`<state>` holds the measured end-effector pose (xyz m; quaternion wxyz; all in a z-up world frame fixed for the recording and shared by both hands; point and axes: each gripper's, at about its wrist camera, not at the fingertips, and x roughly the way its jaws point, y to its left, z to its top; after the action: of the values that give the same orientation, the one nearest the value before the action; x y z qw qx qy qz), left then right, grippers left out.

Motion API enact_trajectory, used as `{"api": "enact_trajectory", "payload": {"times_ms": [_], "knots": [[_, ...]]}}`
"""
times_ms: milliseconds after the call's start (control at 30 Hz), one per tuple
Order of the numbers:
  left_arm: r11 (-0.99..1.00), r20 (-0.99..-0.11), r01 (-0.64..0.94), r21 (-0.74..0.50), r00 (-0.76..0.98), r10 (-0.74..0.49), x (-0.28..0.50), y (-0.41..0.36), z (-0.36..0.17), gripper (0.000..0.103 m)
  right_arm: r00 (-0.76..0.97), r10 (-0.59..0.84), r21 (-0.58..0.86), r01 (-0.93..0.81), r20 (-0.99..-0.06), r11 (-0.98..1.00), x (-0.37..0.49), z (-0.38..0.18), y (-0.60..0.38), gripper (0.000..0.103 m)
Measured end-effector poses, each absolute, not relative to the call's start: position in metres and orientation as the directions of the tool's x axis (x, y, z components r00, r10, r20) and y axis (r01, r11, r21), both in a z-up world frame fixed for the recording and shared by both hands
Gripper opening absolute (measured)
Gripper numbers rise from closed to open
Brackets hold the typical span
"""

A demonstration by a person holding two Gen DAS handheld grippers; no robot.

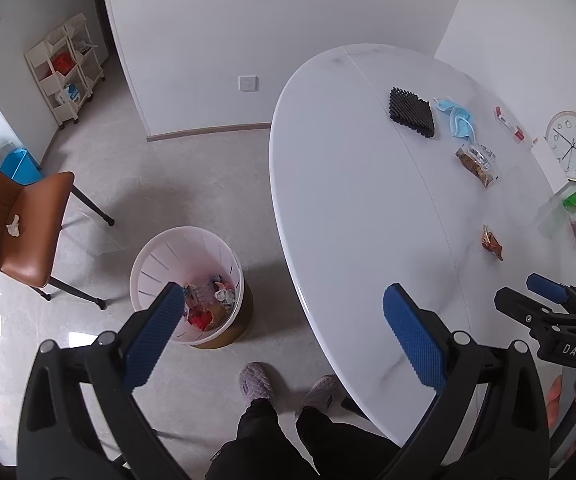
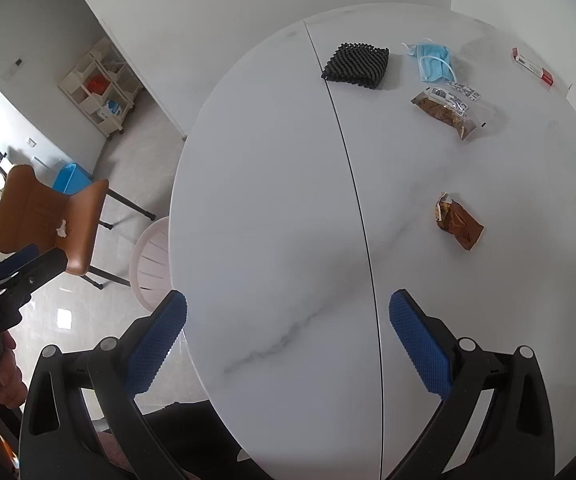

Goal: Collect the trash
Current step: 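Grasp the brown snack wrapper with the right tool while the left tool reaches the black mesh pad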

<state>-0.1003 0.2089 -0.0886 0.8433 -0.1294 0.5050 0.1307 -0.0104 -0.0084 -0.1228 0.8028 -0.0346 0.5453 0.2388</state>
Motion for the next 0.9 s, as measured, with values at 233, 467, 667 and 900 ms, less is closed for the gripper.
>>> {"api": "enact_trajectory", "payload": {"times_ms": [233, 467, 667, 900], "knots": [[0.949, -0.888, -0.305, -0.073, 0.453, 0.077, -0.083, 0.191, -0.089, 0.095, 0.368, 0.36, 0.206, -0.397, -0.857, 0.895, 0.002, -0.118, -0.04, 0.1], [0.982, -0.885, -0.173, -0.07, 0.466, 0.019, -0.055, 0.145, -0.092, 0.095, 0.375, 0.262, 0.105, -0.39, -0.889, 0.915, 0.051, -0.157, -0.087, 0.1], [0.994, -0.885, -0.102, -0.044, 0.465, 0.008, -0.039, 0.115, -0.094, 0.095, 0.341, 0.182, -0.008, -0.488, -0.922, 0.873, 0.096, -0.201, -0.091, 0.1], [0.995, -0.904, -0.096, -0.04, 0.428, 0.005, -0.028, 0.106, -0.105, 0.095, 0.26, 0.138, -0.008, -0.493, -0.955, 0.87, 0.125, -0.232, -0.089, 0.066]]}}
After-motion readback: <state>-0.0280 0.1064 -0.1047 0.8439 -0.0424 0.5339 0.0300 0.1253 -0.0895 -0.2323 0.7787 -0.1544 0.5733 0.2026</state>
